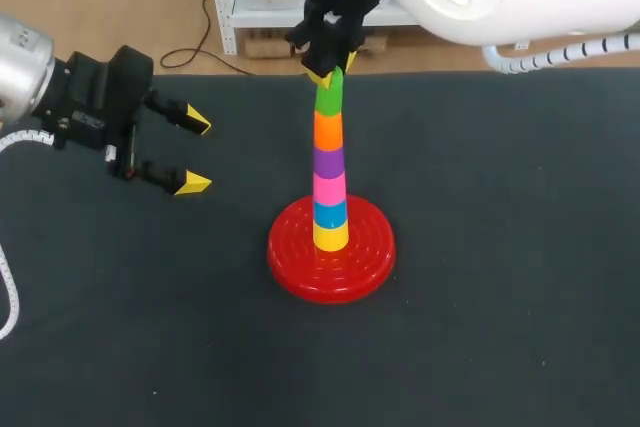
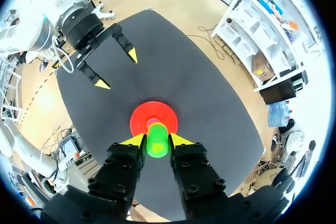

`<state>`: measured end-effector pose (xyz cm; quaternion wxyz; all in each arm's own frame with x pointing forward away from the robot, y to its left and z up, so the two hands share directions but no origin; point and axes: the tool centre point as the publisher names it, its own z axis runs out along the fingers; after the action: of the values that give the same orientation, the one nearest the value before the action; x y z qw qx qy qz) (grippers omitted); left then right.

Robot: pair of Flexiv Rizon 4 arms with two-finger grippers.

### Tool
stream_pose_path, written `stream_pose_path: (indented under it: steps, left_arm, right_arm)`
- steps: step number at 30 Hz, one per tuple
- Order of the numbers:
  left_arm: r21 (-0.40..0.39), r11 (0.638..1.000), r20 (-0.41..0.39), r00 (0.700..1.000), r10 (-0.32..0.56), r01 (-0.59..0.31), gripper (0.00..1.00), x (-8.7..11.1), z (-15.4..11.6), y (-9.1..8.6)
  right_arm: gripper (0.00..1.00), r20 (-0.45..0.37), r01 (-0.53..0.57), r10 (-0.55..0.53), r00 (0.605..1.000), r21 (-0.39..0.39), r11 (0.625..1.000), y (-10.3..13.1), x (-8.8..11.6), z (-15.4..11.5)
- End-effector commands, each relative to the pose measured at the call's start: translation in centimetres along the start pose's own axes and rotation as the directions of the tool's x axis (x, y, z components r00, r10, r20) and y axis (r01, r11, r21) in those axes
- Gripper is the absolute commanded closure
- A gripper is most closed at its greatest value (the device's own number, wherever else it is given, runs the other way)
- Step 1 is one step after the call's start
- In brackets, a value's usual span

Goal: Pick up and stack the cylinders on the red base in this order: pink,purple,orange,green

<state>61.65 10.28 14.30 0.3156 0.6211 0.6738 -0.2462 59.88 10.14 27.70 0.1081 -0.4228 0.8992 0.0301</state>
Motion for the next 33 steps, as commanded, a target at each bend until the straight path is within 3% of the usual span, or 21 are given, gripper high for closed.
stream_pose_path:
  steps: [1,22,33]
  left_arm:
    - [0.001,1.000,0.004,1.000,0.002,-0.002,0.00,0.1,0.0,0.1]
    - [0.001,1.000,0.004,1.000,0.002,-0.002,0.00,0.1,0.0,0.1]
    - [0.001,1.000,0.004,1.000,0.002,-0.002,0.00,0.1,0.0,0.1]
  right_arm:
    - [1.00,0.000,-0.002,0.002,1.000,0.001,1.000,0.0,-0.1,0.0]
    - [1.00,-0.107,0.003,-0.003,0.994,-0.007,1.000,-0.5,-1.3,0.8]
    - [1.00,-0.114,-0.021,0.018,0.993,-0.023,1.000,-1.1,-0.8,1.3]
